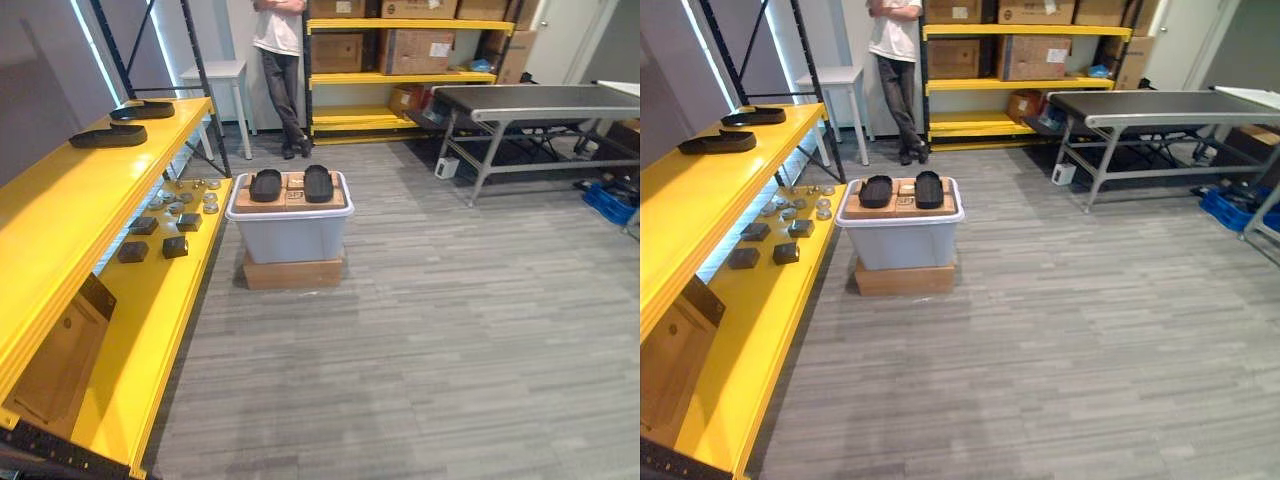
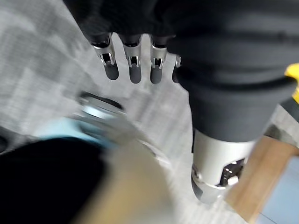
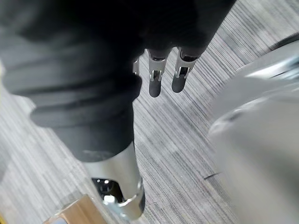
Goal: Walk over and take plastic housings, then place them on the shelf
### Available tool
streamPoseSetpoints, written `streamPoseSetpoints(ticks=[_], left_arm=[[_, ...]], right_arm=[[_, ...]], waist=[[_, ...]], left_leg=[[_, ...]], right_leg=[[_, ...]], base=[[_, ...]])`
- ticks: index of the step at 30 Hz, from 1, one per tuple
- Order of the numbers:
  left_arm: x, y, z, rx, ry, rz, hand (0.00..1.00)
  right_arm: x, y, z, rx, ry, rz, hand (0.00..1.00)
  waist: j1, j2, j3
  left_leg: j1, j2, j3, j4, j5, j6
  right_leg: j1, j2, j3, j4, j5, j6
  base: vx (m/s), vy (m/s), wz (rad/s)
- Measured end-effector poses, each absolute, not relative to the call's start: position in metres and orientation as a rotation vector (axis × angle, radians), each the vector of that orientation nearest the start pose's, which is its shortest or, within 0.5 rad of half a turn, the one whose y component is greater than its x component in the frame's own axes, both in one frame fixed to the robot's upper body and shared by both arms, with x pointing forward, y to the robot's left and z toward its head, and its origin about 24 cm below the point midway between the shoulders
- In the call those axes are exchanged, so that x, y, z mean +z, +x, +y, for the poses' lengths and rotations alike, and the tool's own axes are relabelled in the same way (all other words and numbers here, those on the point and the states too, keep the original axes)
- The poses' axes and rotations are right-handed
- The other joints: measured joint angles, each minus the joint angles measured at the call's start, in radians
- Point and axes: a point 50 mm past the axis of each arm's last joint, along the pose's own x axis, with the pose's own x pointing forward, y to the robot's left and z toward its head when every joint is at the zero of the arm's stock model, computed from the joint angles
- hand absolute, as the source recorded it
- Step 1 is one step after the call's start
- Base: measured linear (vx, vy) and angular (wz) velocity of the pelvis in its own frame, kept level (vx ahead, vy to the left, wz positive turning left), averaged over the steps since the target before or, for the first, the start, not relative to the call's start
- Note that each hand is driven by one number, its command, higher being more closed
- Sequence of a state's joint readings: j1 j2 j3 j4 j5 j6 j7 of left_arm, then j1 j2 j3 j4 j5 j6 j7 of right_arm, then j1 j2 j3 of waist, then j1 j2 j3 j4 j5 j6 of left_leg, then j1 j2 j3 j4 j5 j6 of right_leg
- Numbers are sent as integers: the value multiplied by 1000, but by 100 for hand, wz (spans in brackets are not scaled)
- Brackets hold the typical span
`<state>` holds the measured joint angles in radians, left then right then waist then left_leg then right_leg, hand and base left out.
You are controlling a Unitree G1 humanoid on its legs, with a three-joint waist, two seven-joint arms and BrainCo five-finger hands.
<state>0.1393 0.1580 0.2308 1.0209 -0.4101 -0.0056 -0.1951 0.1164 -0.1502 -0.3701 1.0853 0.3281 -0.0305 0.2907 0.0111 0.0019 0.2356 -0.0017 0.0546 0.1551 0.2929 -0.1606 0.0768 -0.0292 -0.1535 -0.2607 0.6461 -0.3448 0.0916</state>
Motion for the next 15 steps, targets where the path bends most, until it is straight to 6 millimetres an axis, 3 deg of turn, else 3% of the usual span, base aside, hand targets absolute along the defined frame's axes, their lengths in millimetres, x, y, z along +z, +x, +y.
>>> streamPoseSetpoints(ticks=[2, 3, 5, 6, 7, 8, 9, 10, 11, 12, 15], left_arm=[[-148, 95, 246, 372, -404, 954, 0], [-143, 108, 252, 371, -403, 918, 0], [-140, 114, 256, 403, -441, 880, 0], [-142, 110, 255, 429, -470, 876, 0], [-143, 105, 253, 444, -486, 879, 0], [-146, 95, 249, 472, -512, 883, 0], [-147, 95, 243, 489, -556, 878, 0], [-150, 93, 236, 503, -597, 883, 0], [-154, 85, 227, 510, -620, 918, 0], [-158, 78, 224, 514, -635, 962, 0], [-164, 62, 214, 517, -662, 1019, 0]], right_arm=[[-158, 61, -238, -370, 473, 1013, 0], [-159, 54, -239, -385, 476, 1030, 0], [-161, 32, -243, -448, 493, 1065, 0], [-161, 19, -245, -490, 506, 1090, 0], [-161, 14, -245, -504, 511, 1103, 0], [-162, 4, -243, -522, 528, 1124, 0], [-162, 7, -243, -516, 530, 1121, 0], [-162, 10, -244, -510, 521, 1113, 0], [-161, 17, -245, -491, 506, 1102, 0], [-161, 26, -243, -472, 511, 1085, 0], [-157, 44, -251, -466, 495, 1010, 0]], waist=[[-8, -2, 6], [-25, -17, 11], [-44, -35, 6], [-56, -23, 3], [-62, -9, -12], [-67, 2, -45], [-65, 13, -43], [-63, 37, -41], [-54, 54, -31], [-50, 46, -10], [-31, 29, -2]], left_leg=[[79, 17, -7, -51, -23, -15], [113, 6, -26, -71, -43, -24], [175, -14, -52, -71, -109, -45], [226, -3, -73, -58, -174, -51], [245, 17, -78, -59, -196, -58], [237, 42, -71, 29, -210, -79], [147, 83, -63, 256, -193, -82], [71, 130, -61, 430, -155, -123], [-23, 210, -40, 662, -109, -143], [-68, 236, -15, 754, -113, -140], [-171, 189, 52, 628, -114, -140]], right_leg=[[-91, 86, 3, -212, 39, -7], [-141, 97, 15, -349, 126, -1], [-197, 82, 62, -455, 230, -10], [-195, 77, 60, -423, 302, -47], [-201, 87, 50, -374, 317, -69], [-216, 94, 25, -293, 320, -93], [-206, 102, 4, -249, 272, -158], [-178, 126, -9, -249, 236, -162], [-107, 166, -15, -281, 204, -173], [-9, 179, -18, -327, 181, -183], [134, 162, -14, -415, 166, -179]], base=[[558, 17, 18], [629, -37, 46], [582, -120, 54], [670, -206, 48], [894, -260, 49], [768, -224, 45], [751, -210, 46], [674, -200, 32], [632, -149, 22], [718, -148, 17], [501, -30, -4]])
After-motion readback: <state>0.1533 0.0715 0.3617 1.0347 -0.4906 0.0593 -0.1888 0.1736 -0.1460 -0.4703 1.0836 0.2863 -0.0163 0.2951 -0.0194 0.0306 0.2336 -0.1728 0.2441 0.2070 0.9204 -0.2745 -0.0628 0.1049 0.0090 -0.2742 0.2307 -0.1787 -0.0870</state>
